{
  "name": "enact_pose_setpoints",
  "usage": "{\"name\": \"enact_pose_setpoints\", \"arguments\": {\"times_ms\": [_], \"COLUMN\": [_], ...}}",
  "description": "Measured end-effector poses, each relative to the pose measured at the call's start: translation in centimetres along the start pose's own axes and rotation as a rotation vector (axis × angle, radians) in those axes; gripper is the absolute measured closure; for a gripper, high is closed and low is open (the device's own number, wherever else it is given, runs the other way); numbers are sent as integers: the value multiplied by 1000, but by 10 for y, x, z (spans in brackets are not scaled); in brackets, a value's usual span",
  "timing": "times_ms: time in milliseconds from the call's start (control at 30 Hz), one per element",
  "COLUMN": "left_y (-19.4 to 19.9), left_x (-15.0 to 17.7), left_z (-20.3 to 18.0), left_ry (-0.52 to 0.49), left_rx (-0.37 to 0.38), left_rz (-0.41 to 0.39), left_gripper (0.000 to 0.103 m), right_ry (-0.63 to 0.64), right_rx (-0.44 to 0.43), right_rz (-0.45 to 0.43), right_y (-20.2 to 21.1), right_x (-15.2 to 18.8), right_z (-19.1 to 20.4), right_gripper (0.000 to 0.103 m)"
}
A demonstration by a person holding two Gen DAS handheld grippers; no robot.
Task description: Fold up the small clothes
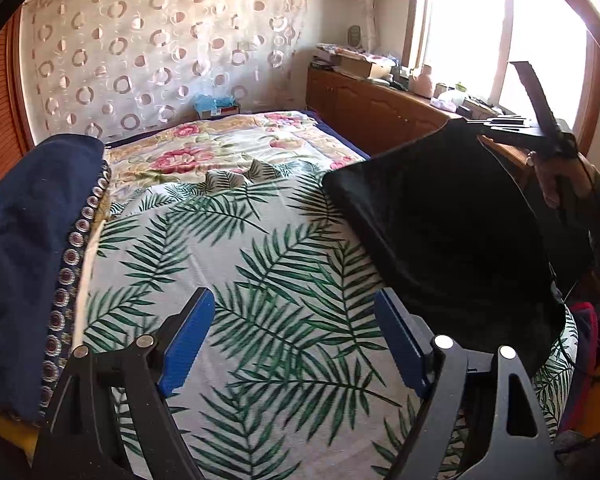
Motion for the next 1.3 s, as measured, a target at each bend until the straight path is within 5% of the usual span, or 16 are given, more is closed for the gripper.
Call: {"name": "enact_pose_setpoints", "arguments": {"times_ms": [167,300,433,800,900,967,1300], "left_y": [-7,-8,-5,4,6,6,-1], "left_x": [5,6,8,14,16,17,34], "left_z": [-15,-27,-40,-76,-84,-89,-107], "left_ry": [-17,-28,-45,-80,-83,-88,-103], "left_rx": [21,34,52,98,104,102,141], "left_rz": [26,34,30,18,13,14,47], "left_gripper": [20,20,20,20,20,20,20], "right_ry": [-118,-168,-184,-148,-155,-162,-186], "right_rx": [54,37,25,14,-7,-17,-72], "right_rz": [130,107,60,-13,-16,-4,67], "right_y": [-35,-27,3,86,98,103,120], "right_x": [24,24,31,87,102,114,168], "right_z": [-25,-21,-22,2,12,18,50], "right_gripper": [92,91,76,73,70,55,54]}}
Point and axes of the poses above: each gripper's, at about its wrist camera, not at the fingertips, and y roughly against the way its jaws point, z to its left, x to its underside, the point moved 2 cm from there along -y, roughly the way its jaws point, and after that the axes turned 2 degrees about -y, right-handed, at the moved point
